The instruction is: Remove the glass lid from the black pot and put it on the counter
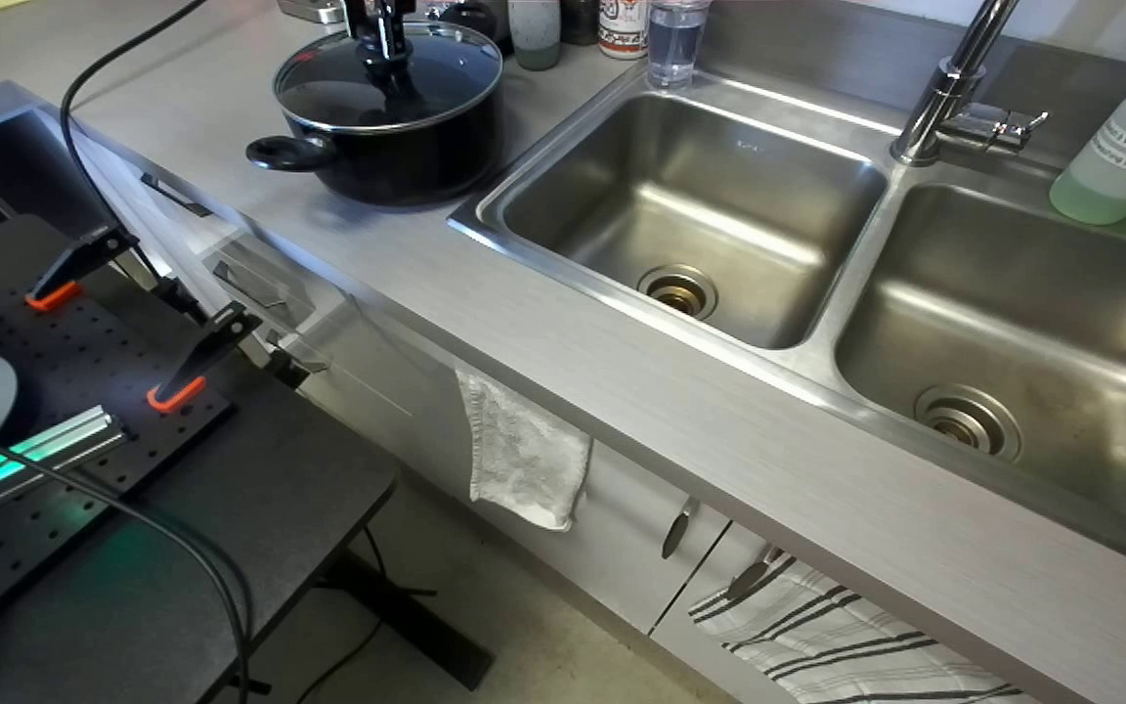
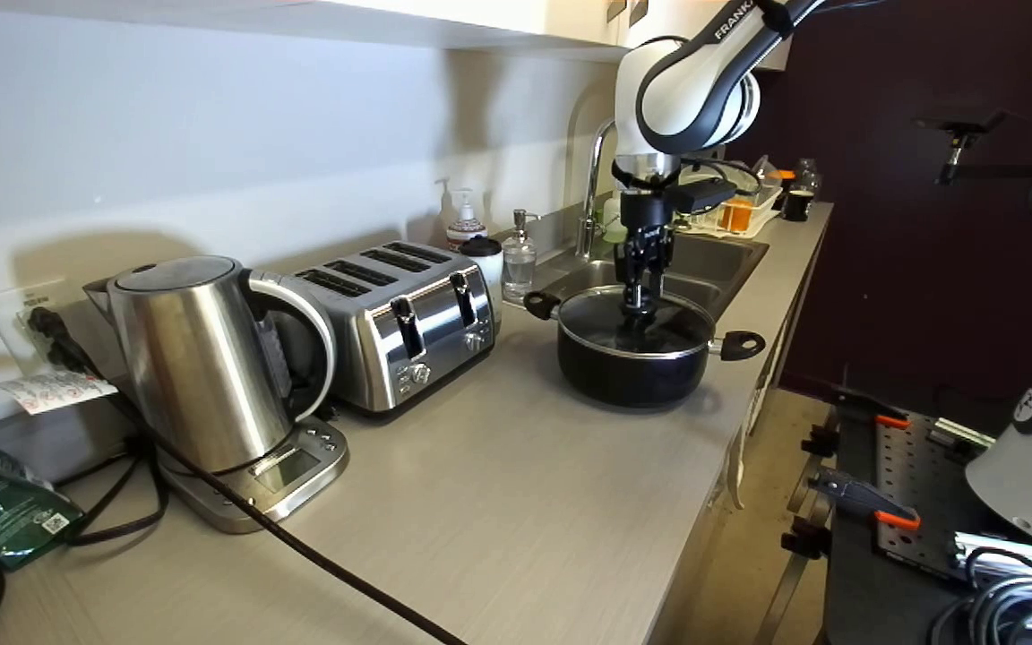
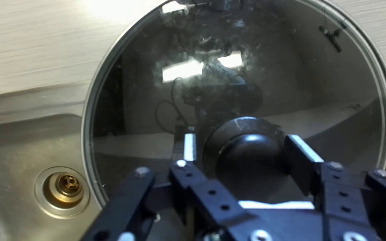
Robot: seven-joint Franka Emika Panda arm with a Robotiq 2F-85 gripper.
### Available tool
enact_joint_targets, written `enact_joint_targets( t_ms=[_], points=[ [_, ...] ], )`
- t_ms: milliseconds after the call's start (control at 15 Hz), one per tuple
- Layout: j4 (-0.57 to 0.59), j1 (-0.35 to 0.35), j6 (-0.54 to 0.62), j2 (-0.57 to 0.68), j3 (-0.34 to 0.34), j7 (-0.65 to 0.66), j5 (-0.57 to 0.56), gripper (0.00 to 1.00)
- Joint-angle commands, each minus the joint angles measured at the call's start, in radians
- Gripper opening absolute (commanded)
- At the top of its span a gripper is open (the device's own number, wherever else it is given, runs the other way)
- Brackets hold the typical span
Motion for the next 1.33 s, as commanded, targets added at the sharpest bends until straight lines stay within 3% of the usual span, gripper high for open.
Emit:
enact_joint_targets(
  t_ms=[0,133,467,800,1267],
  points=[
    [0.013,0.006,0.003,0.003,0.005,0.029,-0.023,0.35],
    [0.011,0.008,0.004,-0.004,0.007,0.029,-0.022,0.25],
    [-0.039,0.01,0.004,-0.08,0.012,0.009,-0.016,0.25],
    [-0.129,0.019,-0.007,-0.239,0.025,0.006,-0.035,0.25],
    [-0.201,0.058,-0.046,-0.37,0.092,0.002,-0.06,0.25]
  ],
)
